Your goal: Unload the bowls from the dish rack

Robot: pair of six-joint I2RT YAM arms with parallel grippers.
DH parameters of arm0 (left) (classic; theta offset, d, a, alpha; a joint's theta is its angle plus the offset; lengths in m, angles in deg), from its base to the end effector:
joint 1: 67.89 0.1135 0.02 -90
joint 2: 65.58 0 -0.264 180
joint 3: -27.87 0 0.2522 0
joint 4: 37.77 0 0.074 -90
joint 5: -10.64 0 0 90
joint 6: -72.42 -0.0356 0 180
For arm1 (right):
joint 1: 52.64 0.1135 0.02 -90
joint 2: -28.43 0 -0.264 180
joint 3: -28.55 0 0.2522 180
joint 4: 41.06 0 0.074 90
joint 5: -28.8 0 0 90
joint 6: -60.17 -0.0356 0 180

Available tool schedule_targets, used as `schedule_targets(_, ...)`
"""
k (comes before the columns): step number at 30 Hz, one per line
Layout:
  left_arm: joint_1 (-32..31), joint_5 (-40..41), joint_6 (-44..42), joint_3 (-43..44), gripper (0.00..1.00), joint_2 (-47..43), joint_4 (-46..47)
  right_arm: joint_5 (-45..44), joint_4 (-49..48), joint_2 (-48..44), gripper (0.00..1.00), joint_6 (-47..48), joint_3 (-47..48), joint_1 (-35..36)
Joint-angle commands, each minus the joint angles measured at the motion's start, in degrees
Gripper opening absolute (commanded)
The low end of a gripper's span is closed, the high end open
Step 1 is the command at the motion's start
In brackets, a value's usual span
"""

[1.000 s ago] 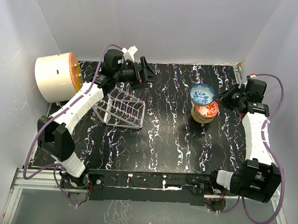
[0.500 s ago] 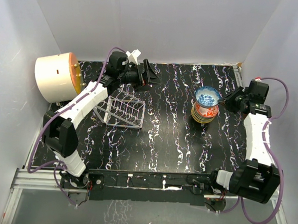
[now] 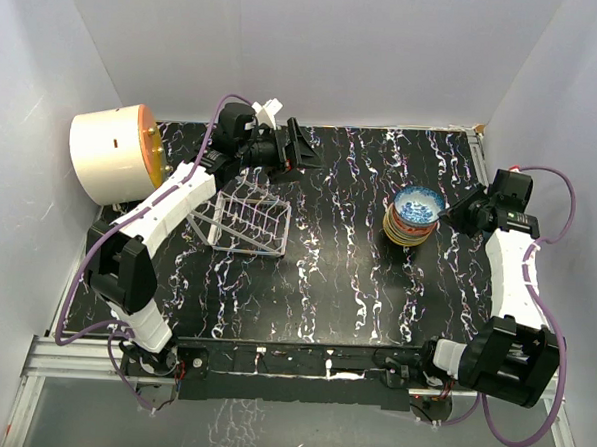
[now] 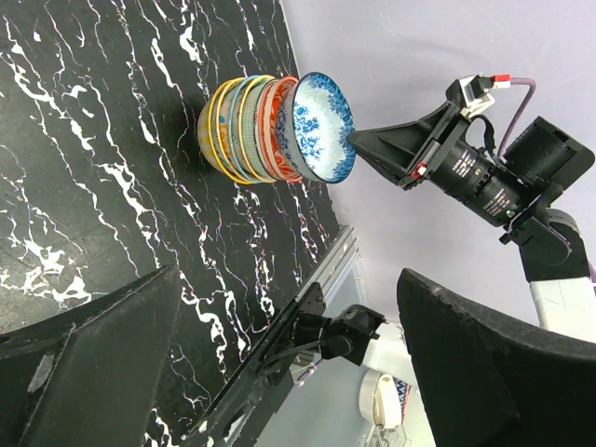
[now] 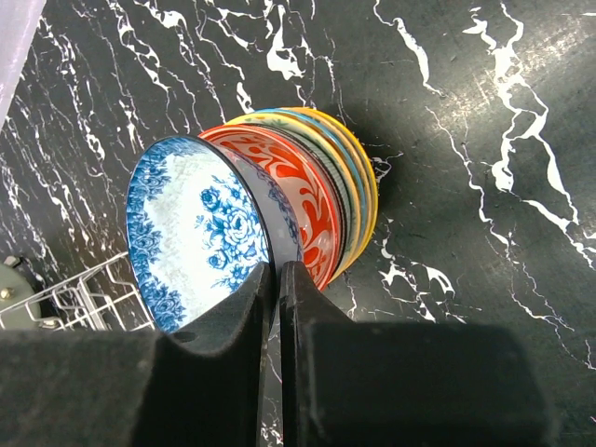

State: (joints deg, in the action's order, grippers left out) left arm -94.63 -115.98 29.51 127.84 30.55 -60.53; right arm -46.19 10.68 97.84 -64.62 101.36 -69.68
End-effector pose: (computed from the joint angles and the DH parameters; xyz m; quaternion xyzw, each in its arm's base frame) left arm 0.3449 -0.1975 0.3596 0.0433 0.7926 -0.5358 0.2877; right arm 0.2426 -0.0647 0.2946 0.3632 0.8538 0.1750 0.3295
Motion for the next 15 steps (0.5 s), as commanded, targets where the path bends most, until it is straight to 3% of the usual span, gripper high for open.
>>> schedule_targets(1, -0.17, -1.37, -0.25, -0.35, 0.97, -0.85, 0.91, -1.31, -4.07, -1.75, 0.08, 0.09, -0.40, -0.45)
schedule_targets(15, -0.13, -1.83, -0.67, -0.54, 0.97, -1.57, 0.36, 2.79, -8.50, 0.02, 0.08, -0.25, -3.53, -0.45)
